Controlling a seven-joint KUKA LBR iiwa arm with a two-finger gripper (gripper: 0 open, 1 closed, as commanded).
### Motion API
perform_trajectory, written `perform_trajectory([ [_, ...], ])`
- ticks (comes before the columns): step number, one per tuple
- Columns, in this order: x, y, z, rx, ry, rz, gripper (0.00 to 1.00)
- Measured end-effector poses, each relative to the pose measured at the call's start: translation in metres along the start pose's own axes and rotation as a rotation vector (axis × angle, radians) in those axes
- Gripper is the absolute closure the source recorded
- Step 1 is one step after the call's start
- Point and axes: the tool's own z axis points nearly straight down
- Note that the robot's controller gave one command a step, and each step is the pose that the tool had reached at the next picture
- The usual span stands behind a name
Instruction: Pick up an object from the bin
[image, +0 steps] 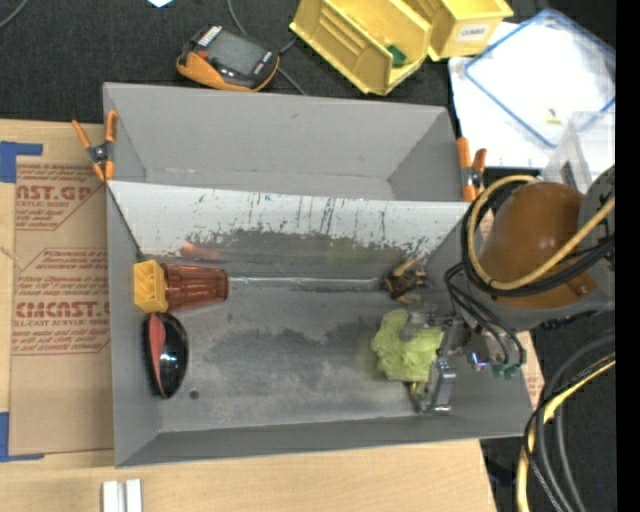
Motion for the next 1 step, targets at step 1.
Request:
perform_trajectory([
  [1,-0.0020,0.0004,-0.0037,0.001,-0.008,-0.002,0.00],
])
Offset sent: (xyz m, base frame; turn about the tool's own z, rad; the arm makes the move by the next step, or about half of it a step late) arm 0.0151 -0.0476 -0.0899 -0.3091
